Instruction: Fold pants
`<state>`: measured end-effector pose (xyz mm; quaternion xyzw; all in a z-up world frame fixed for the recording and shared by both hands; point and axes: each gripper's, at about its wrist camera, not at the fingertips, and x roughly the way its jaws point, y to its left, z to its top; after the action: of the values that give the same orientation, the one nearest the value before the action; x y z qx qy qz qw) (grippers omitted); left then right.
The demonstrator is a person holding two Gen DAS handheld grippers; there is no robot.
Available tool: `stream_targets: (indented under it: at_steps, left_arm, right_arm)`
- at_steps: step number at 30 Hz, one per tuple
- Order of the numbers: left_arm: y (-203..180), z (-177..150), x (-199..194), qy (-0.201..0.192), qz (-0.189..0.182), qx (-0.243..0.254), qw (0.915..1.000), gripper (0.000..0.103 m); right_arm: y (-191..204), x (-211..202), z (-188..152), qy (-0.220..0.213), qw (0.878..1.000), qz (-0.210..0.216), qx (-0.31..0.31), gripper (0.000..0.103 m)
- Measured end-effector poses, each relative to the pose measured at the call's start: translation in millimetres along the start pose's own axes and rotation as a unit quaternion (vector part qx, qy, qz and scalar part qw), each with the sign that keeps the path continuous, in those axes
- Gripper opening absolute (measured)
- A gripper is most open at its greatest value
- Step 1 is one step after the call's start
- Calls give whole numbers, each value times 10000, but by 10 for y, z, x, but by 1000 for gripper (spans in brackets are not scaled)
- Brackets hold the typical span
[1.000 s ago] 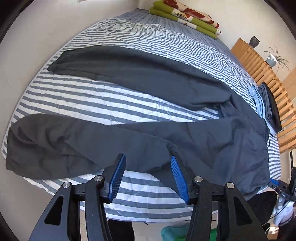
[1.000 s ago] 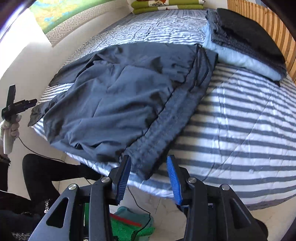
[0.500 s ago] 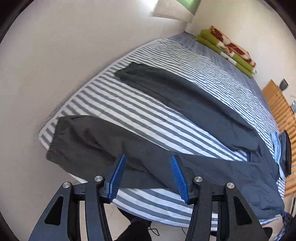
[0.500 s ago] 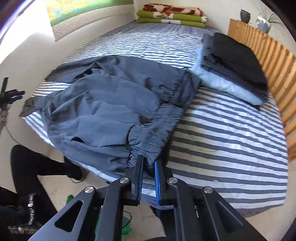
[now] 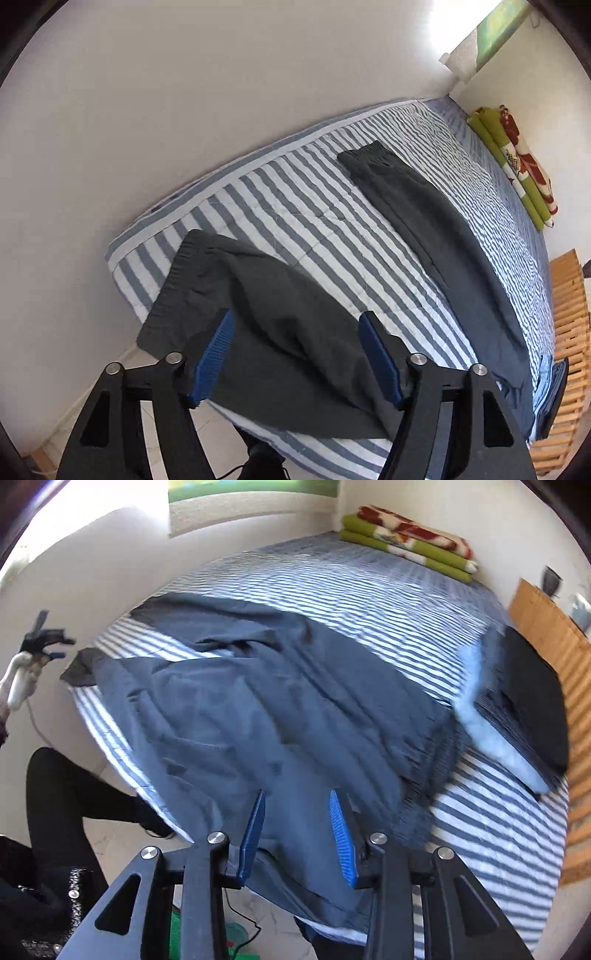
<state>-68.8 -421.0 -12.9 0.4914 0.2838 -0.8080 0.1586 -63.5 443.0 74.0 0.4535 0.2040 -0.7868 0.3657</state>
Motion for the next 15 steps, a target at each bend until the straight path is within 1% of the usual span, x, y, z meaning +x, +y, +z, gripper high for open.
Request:
stream_targets:
  at_steps: [1,2,4,7,8,9,10,11,12,14,15]
  left_arm:
    - [-65,39,79,91,57,63,9999,79]
    - [-130,70,161,163,189,144,9996,79]
    - [-228,122,340,330,450,246,9981,79]
    - [-216,164,553,496,686,44,9964,78]
    - [-194,171,603,518,721,-26,9960,71]
    - [-177,173,637,520,753,-67,9958,62]
    - [-159,170,662,526,786,-94,9955,33]
    - [-146,165,678,557,818,-116,9950,10]
    - [-130,160,677,542,826,-148,9950,6]
    - [-145,182,607,375,822,-110,9959,2]
    - [-157,201,573,312,816,-99,9961,1]
  right_arm:
    - [159,126,98,35,9995,238,-209,34]
    - [326,256,188,93,9982,437,-408,36]
    - [652,523,320,218,9941,690,-812,37]
    - [1061,899,450,423,9870,984,-1201,37]
    - [1170,992,474,503,9841,1111,-1288,37]
    - [1284,1096,496,593,9810,1209,-1396,37]
    - [1392,1174,499,662,9783,1244,-1516,37]
    - [1486,1235,495,705,9755,1269,-1652,37]
    - [1572,1281,480,732,9727,1287,-1784,37]
    - [1703,1368,442,749,9689,1248,-2001,37]
    - [1756,1422,417,787,9675,1194,-2087,36]
